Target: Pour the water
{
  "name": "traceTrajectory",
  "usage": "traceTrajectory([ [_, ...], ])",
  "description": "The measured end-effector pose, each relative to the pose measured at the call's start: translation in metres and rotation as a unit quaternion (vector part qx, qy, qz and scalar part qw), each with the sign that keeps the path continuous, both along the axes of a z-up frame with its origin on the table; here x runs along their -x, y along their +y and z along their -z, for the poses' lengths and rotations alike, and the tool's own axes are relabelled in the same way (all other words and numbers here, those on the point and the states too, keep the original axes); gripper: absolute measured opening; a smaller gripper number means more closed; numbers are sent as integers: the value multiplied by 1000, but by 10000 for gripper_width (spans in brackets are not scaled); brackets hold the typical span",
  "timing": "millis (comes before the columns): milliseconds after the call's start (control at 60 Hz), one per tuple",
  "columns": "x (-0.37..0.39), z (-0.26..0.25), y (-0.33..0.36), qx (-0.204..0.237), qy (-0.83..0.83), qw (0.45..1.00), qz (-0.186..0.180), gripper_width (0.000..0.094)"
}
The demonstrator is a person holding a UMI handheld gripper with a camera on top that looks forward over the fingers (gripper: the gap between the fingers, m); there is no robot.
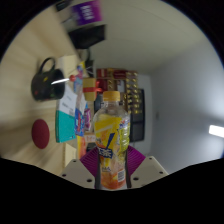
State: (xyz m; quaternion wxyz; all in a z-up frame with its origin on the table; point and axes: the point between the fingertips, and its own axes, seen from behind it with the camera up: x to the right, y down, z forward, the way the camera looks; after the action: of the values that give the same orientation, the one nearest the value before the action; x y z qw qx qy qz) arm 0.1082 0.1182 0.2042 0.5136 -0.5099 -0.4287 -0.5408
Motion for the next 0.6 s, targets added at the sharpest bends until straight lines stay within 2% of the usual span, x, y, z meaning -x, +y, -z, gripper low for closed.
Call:
traceTrajectory([
  [167, 45, 9, 36, 6, -260, 966, -3, 352],
  [267, 67, 11, 46, -14, -379, 925, -11, 353],
  [483, 77, 9, 51, -5, -440, 898, -14, 355],
  [600, 76, 11, 53, 0, -430, 903, -20, 356],
])
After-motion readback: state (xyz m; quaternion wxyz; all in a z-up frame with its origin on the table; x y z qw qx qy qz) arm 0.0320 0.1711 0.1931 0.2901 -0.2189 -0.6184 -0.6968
